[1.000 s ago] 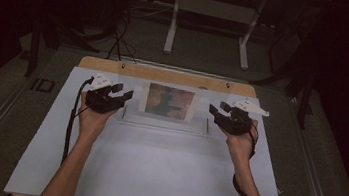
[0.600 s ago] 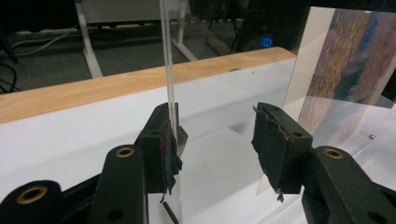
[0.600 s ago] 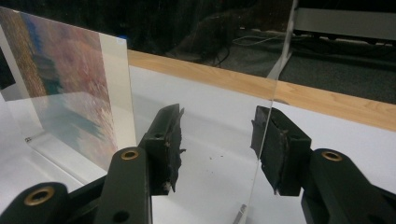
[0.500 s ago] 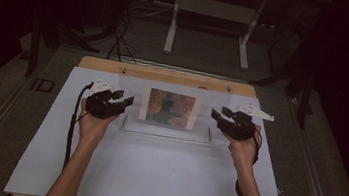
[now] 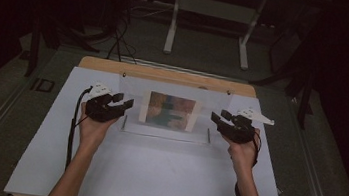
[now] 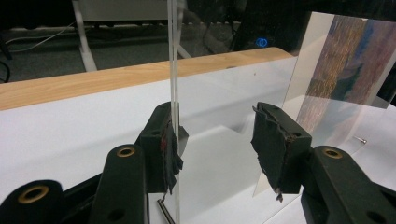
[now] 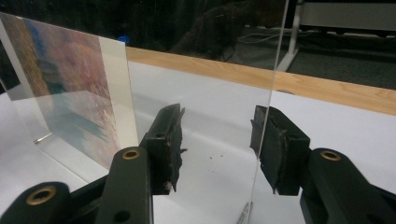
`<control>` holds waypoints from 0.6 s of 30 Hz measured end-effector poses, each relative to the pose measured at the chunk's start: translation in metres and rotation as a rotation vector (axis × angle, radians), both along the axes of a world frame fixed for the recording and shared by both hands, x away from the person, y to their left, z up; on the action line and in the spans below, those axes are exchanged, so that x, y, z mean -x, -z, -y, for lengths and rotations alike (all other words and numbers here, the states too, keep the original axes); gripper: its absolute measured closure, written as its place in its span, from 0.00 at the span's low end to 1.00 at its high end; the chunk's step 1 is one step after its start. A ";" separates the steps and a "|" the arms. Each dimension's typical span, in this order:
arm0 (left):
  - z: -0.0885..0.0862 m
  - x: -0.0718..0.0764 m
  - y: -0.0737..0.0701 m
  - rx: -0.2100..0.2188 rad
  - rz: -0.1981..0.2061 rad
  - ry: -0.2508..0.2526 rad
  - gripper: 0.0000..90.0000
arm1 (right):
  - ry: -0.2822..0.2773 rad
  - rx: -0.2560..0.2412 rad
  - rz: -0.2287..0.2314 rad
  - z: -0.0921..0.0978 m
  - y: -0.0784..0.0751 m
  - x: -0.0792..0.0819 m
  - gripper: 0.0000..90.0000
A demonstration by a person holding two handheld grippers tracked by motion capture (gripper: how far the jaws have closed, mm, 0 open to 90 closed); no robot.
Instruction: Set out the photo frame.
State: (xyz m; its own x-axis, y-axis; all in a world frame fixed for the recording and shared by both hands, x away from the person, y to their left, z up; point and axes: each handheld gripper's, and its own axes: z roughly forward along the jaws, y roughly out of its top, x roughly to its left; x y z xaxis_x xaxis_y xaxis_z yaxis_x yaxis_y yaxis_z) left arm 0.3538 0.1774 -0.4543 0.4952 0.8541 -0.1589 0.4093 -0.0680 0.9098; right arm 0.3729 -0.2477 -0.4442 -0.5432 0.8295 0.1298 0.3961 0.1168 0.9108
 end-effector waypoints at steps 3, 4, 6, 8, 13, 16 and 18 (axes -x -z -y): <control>0.000 0.001 0.000 -0.004 0.002 0.002 0.57 | -0.014 -0.013 -0.002 0.003 0.001 0.000 0.60; 0.000 0.001 0.000 -0.004 0.003 0.003 0.57 | -0.016 -0.012 -0.001 0.003 0.001 0.000 0.60; 0.000 0.001 0.001 -0.003 0.008 0.005 0.57 | -0.019 -0.013 0.004 0.004 0.002 0.000 0.60; -0.001 0.001 0.001 0.004 0.007 0.009 0.57 | -0.014 -0.014 0.005 0.004 0.002 0.002 0.60; -0.002 0.002 0.002 0.011 0.012 0.016 0.57 | -0.011 -0.014 0.008 0.004 0.003 0.004 0.61; -0.002 0.001 0.002 0.004 0.017 0.020 0.57 | -0.021 -0.014 0.005 0.005 0.003 0.003 0.61; -0.002 0.001 0.003 -0.006 0.021 0.021 0.56 | -0.023 -0.012 0.005 0.006 0.002 0.002 0.61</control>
